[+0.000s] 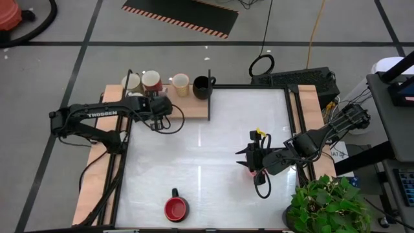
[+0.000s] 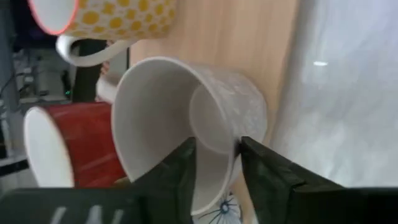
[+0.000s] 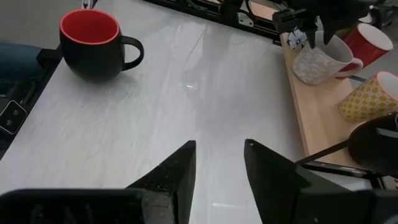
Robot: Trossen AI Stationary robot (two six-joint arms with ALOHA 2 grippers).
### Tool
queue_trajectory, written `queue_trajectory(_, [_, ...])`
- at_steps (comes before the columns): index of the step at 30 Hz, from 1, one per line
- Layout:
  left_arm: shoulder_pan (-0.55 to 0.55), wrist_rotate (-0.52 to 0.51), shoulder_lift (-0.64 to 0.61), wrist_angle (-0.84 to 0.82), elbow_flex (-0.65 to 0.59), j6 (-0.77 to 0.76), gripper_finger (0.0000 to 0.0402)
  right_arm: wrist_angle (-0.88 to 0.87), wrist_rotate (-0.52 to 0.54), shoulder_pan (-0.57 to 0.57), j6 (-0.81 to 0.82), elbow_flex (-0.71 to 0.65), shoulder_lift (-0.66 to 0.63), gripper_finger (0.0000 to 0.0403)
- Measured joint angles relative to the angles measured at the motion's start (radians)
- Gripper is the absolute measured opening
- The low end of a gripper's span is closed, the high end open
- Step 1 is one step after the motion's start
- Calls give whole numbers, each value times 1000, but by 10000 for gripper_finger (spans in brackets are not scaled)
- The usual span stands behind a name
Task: Place coffee mugs
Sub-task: Put the gray patterned mug on the shelf, then put the pink mug on the shelf
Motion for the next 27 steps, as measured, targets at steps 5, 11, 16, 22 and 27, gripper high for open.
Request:
queue_trajectory(5, [-19, -58, 0, -1, 0, -110, 178, 0, 0, 0, 3, 0, 0, 128])
queue_trajectory(11, [-79, -39, -1, 16, 0, -360, 188, 1, 2, -3, 53, -1, 0, 128])
queue_trajectory(16, [-161, 21, -1, 83, 0, -477, 189, 71, 4, -23, 62, -79, 0, 128])
queue_trajectory(22, [-291, 12, -1, 150, 0, -534, 189, 97, -26, -59, 126, -162, 1, 128])
queue_trajectory(27, [-411, -6, -1, 207, 0, -571, 189, 90, -107, -79, 226, -163, 0, 128])
